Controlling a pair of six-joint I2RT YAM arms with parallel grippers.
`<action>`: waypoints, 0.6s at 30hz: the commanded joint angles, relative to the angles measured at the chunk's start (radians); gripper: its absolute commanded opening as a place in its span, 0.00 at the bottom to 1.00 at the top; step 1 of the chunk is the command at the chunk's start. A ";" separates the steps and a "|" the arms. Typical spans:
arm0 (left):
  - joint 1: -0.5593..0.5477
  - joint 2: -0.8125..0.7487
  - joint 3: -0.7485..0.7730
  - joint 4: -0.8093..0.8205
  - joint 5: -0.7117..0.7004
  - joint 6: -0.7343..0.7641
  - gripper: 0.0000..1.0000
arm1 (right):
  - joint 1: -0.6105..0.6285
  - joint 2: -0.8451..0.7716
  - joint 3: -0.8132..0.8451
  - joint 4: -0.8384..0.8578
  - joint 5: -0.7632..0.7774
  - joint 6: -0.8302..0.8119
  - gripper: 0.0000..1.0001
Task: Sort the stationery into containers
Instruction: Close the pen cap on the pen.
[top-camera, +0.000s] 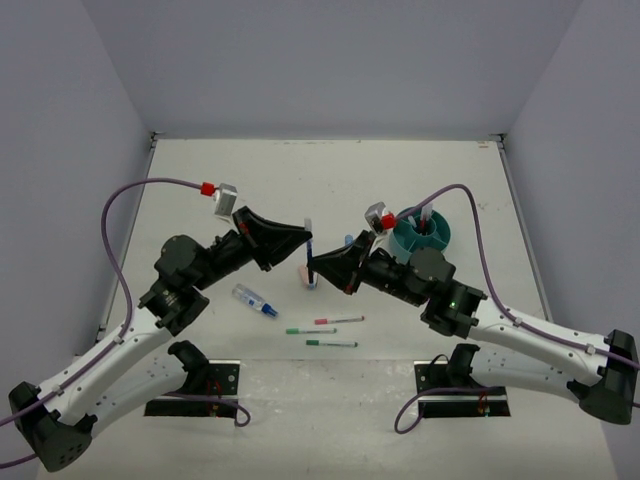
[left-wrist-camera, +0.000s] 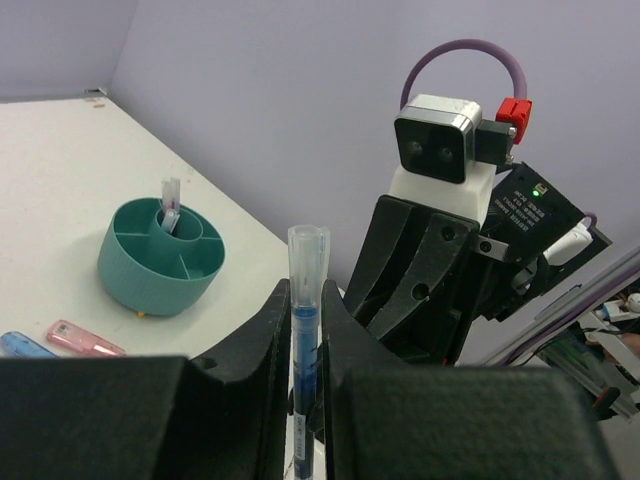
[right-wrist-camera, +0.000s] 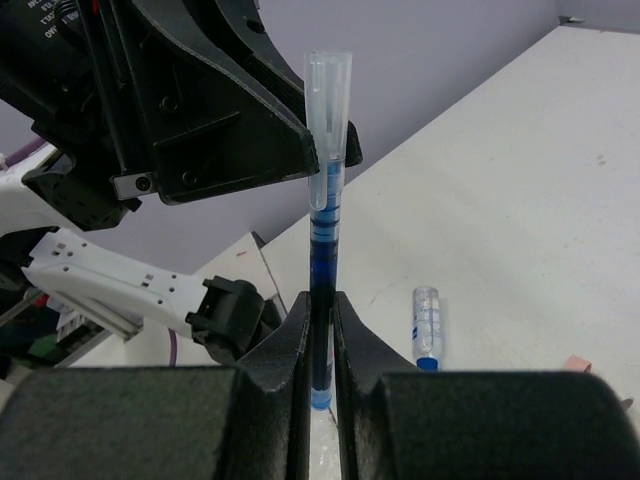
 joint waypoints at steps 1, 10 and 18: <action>-0.013 0.005 0.001 -0.109 0.048 0.057 0.00 | -0.006 -0.051 0.110 0.122 0.097 -0.078 0.00; -0.013 0.005 0.041 -0.120 0.067 0.095 0.14 | -0.008 0.002 0.141 0.064 -0.124 -0.201 0.00; -0.013 -0.026 0.062 -0.137 0.077 0.154 0.15 | -0.008 0.009 0.124 0.042 -0.159 -0.227 0.00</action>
